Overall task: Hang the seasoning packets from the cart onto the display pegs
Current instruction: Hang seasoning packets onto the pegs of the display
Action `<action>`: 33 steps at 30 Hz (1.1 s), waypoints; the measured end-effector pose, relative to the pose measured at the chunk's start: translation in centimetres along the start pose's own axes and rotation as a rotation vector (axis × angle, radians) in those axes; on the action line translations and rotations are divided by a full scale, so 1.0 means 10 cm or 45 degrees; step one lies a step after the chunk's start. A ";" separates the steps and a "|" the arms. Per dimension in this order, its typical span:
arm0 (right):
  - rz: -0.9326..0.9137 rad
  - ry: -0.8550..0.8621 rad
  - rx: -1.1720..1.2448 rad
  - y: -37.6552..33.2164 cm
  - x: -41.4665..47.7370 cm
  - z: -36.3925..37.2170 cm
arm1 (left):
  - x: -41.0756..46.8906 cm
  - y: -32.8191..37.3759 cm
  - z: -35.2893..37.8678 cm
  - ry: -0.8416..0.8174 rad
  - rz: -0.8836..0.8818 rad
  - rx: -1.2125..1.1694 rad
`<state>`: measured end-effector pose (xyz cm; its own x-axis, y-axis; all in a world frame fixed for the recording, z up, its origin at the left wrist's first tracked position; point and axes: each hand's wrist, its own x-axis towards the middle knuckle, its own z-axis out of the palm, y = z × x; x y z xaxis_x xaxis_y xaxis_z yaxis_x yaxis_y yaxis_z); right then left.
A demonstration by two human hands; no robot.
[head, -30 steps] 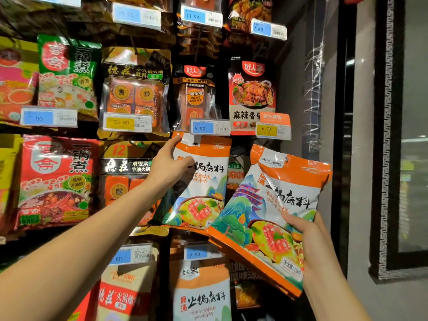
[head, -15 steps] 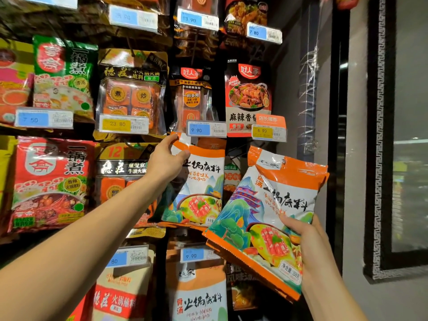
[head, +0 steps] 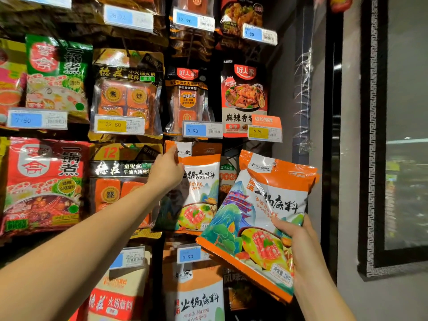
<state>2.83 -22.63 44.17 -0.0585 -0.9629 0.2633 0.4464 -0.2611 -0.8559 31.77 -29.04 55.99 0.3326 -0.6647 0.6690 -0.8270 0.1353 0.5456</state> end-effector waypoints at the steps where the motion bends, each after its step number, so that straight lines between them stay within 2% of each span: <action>1: 0.002 -0.001 0.008 0.01 0.00 0.00 | -0.03 0.01 0.00 0.005 -0.012 0.219; 3: -0.001 -0.005 0.017 0.03 0.00 0.01 | -0.22 0.06 -0.01 0.110 -0.002 0.415; 5: -0.013 -0.001 0.034 0.05 -0.01 0.03 | -0.55 0.21 -0.02 0.211 0.159 0.171; 6: -0.012 -0.003 0.041 0.07 -0.03 0.05 | -0.75 0.29 -0.03 0.159 0.219 -0.084; 8: -0.019 -0.004 0.040 0.11 -0.06 0.12 | -1.09 0.46 -0.04 -0.144 0.226 -0.463; 10: -0.044 -0.018 0.039 0.15 -0.10 0.18 | -1.26 0.55 -0.01 -0.414 0.187 -0.537; 14: -0.040 -0.053 0.080 0.18 -0.16 0.29 | -1.26 0.51 0.01 -0.408 0.100 -0.391; 18: -0.044 -0.083 0.176 0.26 -0.17 0.35 | -1.23 0.42 0.00 -0.502 -0.074 -0.601; 21: -0.006 -0.074 0.271 0.29 -0.18 0.37 | -1.24 0.40 -0.07 -0.492 -0.276 -0.786; 26: -0.016 -0.002 0.182 0.37 -0.11 0.28 | -1.22 0.27 -0.01 -0.407 -0.473 -1.063; 30: -0.082 0.046 0.061 0.37 -0.07 0.21 | -1.10 0.15 -0.05 -0.225 -0.324 -1.054; 33: -0.112 0.073 -0.013 0.33 -0.05 0.15 | -0.93 0.11 -0.18 -0.212 -0.138 -0.987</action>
<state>5.65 -22.85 41.91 -0.1483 -0.9385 0.3119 0.4285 -0.3452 -0.8350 28.55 -21.36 51.28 0.2704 -0.7961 0.5414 -0.2232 0.4951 0.8397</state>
